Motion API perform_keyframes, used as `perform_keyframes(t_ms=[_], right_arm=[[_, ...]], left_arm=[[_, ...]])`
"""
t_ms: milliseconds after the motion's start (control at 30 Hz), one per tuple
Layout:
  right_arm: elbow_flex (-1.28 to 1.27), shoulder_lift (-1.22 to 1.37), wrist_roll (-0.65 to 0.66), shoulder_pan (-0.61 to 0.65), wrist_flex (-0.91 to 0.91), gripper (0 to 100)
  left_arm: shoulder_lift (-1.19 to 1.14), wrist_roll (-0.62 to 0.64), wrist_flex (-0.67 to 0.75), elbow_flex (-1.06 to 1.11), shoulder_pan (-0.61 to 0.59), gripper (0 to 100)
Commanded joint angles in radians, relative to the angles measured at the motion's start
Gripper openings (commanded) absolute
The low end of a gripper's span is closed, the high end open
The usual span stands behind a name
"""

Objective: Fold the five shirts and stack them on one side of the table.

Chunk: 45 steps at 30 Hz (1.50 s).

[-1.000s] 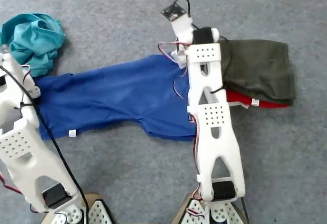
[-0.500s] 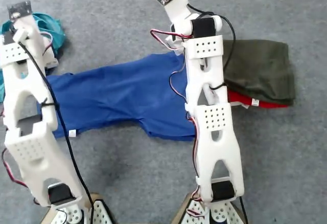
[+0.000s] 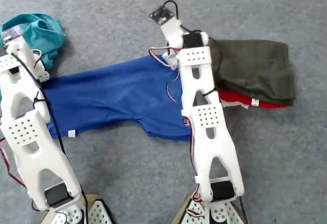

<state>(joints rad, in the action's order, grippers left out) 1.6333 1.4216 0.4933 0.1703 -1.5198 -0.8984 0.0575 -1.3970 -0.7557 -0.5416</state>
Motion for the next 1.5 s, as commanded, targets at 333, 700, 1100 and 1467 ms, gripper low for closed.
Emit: perform_keyframes(t_ms=[333, 700, 1100, 1467], right_arm=[[0.041, -0.166, 0.002, -0.005, -0.003, 1.5], [0.035, -0.530, 0.005, 0.000, -0.252, 1.5], [-0.797, -1.018, -0.032, 0.028, -0.212, 1.5], [-1.428, -1.043, -0.032, 0.005, 0.190, 1.5]], left_arm=[[-0.006, -0.026, -0.368, -0.489, -0.051, 3], [0.470, -0.176, -0.365, 0.113, -0.005, 3], [1.168, -0.192, 0.216, 1.383, 0.119, 3], [0.993, -0.199, 0.341, 1.478, 0.061, 3]])
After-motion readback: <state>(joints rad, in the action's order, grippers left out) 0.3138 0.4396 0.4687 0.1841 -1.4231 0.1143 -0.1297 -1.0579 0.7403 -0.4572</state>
